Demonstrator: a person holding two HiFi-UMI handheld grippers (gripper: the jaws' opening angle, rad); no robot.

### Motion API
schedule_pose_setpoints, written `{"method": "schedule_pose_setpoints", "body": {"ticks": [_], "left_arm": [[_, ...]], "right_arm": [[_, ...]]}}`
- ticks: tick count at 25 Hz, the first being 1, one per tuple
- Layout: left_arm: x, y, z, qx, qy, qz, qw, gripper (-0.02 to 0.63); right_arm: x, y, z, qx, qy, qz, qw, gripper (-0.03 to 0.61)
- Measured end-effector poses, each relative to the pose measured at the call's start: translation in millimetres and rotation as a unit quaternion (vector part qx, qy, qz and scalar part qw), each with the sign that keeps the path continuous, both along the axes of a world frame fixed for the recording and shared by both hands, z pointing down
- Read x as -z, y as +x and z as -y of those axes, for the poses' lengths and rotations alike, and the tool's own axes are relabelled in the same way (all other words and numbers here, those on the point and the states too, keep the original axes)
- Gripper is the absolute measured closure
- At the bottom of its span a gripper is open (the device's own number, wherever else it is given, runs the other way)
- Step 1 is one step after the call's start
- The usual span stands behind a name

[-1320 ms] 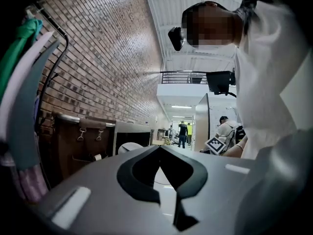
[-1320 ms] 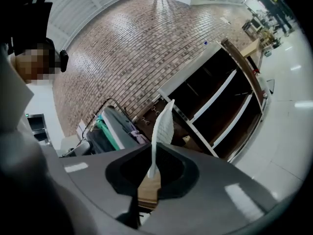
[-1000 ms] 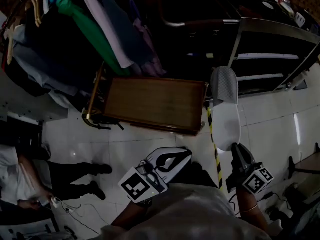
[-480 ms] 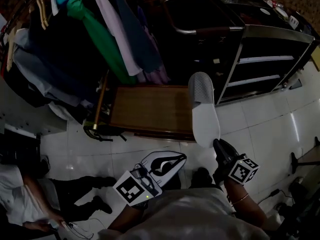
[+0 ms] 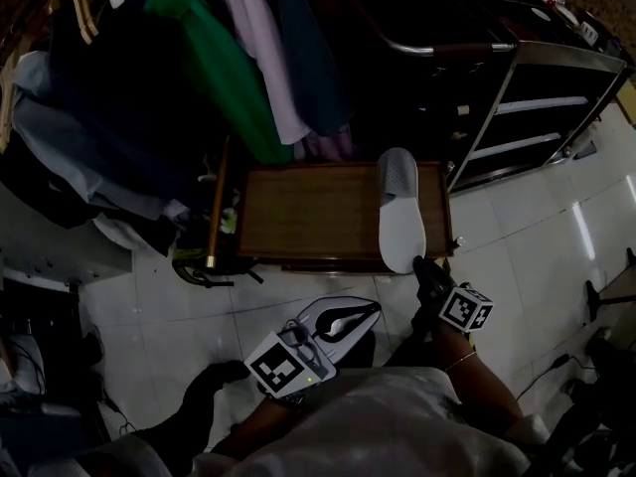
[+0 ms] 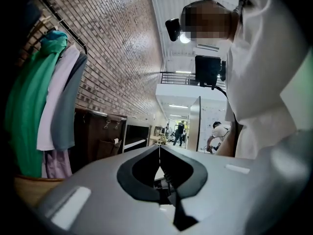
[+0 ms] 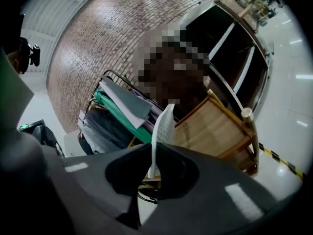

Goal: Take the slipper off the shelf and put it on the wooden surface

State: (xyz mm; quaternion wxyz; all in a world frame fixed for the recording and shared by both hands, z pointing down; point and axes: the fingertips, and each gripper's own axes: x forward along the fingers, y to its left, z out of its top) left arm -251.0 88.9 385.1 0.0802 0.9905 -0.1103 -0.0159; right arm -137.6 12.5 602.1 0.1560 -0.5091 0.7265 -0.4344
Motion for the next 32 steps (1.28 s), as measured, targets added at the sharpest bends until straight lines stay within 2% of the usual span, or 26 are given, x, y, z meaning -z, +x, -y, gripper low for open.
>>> {"method": "schedule_pose_setpoints", "body": {"ticks": [4, 7, 11, 14, 15, 17, 21, 28, 32], "left_arm": [[-8, -14, 6, -0.007, 0.011, 0.002, 0.9999, 0.615], [-17, -18, 7, -0.016, 0.013, 0.012, 0.9997, 0.615], [-26, -21, 13, -0.019, 0.006, 0.01, 0.9997, 0.615], [-32, -22, 13, -0.025, 0.007, 0.022, 0.9994, 0.615], [-33, -21, 12, -0.029, 0.009, 0.026, 0.9992, 0.615], [-33, -20, 10, -0.036, 0.008, 0.031, 0.9988, 0.616], [-35, -18, 15, -0.042, -0.002, 0.033, 0.9986, 0.615], [-42, -12, 20, -0.05, -0.023, 0.033, 0.9979, 0.615], [-42, -8, 28, -0.038, -0.035, 0.041, 0.9978, 0.615]], "right_arm": [[-44, -4, 6, -0.003, -0.054, -0.021, 0.998, 0.548], [-55, -11, 10, -0.008, -0.066, -0.031, 0.997, 0.546], [-70, -10, 15, -0.016, -0.088, -0.07, 0.994, 0.548], [-78, -11, 18, 0.0, -0.083, -0.106, 0.991, 0.54], [-79, -11, 19, 0.007, -0.081, -0.125, 0.989, 0.518], [-81, -9, 18, 0.021, -0.075, -0.174, 0.982, 0.453], [-82, 1, 12, 0.03, -0.065, -0.246, 0.966, 0.417], [-73, 16, -1, 0.031, -0.058, -0.277, 0.958, 0.316], [-39, 29, -9, 0.025, -0.028, -0.306, 0.951, 0.311]]}}
